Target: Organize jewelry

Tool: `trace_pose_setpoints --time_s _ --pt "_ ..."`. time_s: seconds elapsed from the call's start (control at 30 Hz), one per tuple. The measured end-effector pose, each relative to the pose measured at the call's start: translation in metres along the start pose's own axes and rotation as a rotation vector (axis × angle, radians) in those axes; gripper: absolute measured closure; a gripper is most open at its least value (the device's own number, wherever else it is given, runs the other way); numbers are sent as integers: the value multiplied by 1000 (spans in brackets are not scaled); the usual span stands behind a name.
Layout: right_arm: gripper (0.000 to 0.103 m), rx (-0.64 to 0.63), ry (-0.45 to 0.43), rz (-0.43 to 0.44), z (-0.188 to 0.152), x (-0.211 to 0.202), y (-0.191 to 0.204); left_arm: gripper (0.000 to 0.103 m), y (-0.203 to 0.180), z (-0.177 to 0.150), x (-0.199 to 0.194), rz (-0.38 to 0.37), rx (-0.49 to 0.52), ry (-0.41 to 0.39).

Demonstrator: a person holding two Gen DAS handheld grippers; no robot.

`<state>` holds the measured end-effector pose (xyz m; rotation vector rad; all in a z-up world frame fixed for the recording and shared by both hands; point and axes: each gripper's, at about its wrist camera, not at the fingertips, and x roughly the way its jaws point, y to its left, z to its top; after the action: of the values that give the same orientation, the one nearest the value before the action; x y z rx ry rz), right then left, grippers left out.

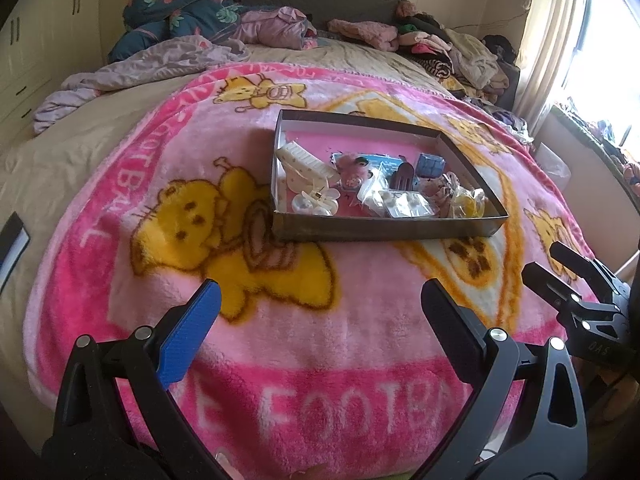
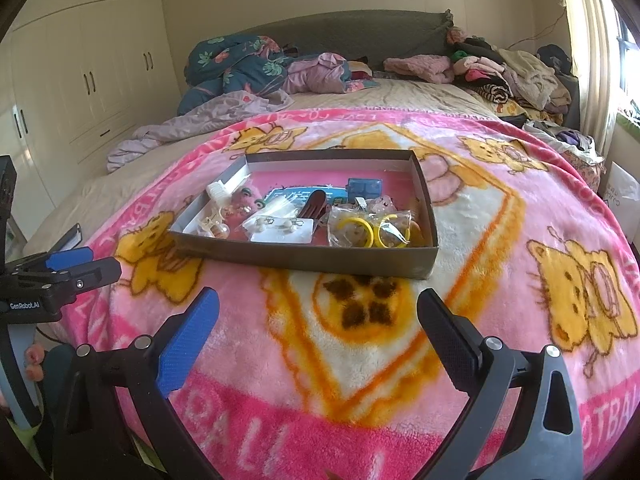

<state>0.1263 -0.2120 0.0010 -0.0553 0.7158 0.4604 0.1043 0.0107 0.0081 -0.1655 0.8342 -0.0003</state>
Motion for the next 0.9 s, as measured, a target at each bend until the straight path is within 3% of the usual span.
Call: trace_pose_setpoints --time_s 0.9 --pt "6 0 1 2 -1 -1 -1 11 -2 0 0 7 4 1"
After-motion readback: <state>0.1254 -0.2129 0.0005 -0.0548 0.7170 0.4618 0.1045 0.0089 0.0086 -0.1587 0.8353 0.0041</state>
